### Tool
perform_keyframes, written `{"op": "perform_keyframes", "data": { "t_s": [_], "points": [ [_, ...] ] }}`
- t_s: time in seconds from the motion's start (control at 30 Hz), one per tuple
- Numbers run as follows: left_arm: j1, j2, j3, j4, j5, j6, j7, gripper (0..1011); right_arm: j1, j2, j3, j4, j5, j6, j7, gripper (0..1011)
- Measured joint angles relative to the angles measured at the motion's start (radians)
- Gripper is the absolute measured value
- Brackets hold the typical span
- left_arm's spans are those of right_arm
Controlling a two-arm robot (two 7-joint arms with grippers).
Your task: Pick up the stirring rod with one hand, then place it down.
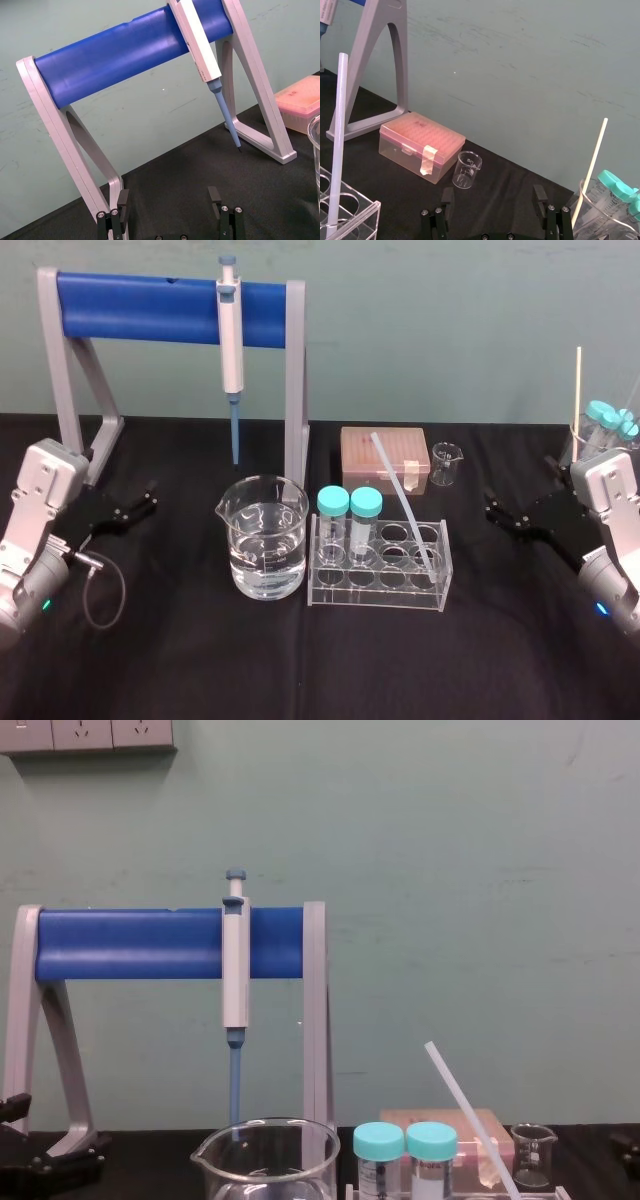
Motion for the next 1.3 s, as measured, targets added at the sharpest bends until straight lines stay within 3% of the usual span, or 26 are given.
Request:
{"op": "perform_keyframes", "data": {
  "t_s": [1.3],
  "points": [
    [0.0,0.0,0.0,0.0,0.0,0.0,0.0,1000,0.0,0.0,0.0,0.0,0.0,0.0,0.0,1003]
  ]
}}
